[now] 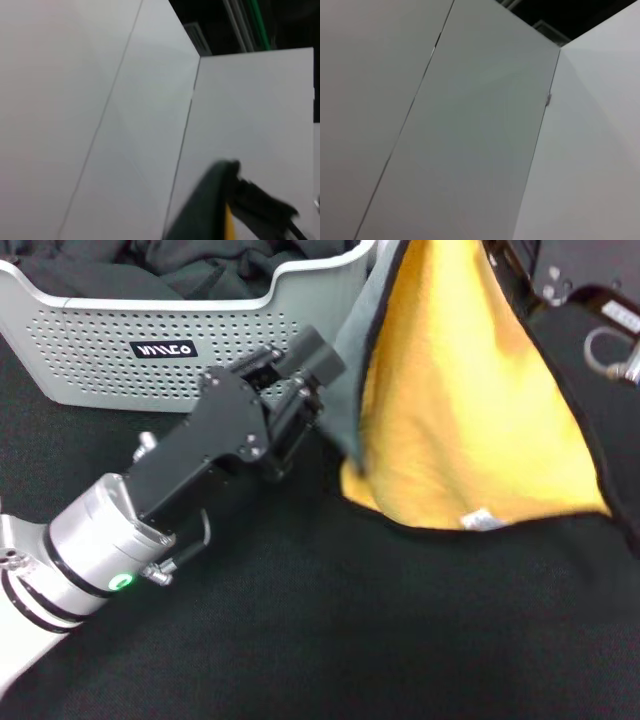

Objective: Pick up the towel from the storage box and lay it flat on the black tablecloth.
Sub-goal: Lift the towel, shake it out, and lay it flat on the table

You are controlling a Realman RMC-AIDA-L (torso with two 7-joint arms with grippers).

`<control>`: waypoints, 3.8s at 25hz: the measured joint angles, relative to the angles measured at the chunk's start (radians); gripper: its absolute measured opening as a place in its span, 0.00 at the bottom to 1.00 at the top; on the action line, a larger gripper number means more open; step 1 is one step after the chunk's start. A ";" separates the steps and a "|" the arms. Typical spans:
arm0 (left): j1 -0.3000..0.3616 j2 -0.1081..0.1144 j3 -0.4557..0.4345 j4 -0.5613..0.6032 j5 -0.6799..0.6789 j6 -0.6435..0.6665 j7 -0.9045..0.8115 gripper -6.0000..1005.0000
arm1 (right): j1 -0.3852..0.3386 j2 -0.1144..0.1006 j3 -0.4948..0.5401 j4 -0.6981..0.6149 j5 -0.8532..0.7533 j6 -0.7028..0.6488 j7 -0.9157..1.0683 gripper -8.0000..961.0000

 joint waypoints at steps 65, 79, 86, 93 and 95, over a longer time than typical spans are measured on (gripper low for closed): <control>0.045 -0.001 0.244 0.047 -0.324 -0.188 0.190 0.64 | -0.040 0.000 0.014 -0.244 -0.105 -0.127 0.096 0.04; 0.038 -0.001 0.248 0.043 -0.322 -0.186 0.190 0.64 | -0.070 -0.001 0.028 -0.264 -0.105 -0.112 0.095 0.04; 0.036 -0.001 0.250 0.043 -0.320 -0.199 0.187 0.62 | -0.070 -0.001 0.029 -0.258 -0.081 -0.101 0.089 0.04; 0.031 -0.001 0.265 0.040 -0.319 -0.217 0.183 0.59 | -0.077 -0.001 0.054 -0.256 -0.065 -0.048 0.094 0.04; 0.031 -0.001 0.267 0.040 -0.320 -0.223 0.183 0.59 | -0.082 -0.001 0.060 -0.256 -0.058 -0.039 0.094 0.04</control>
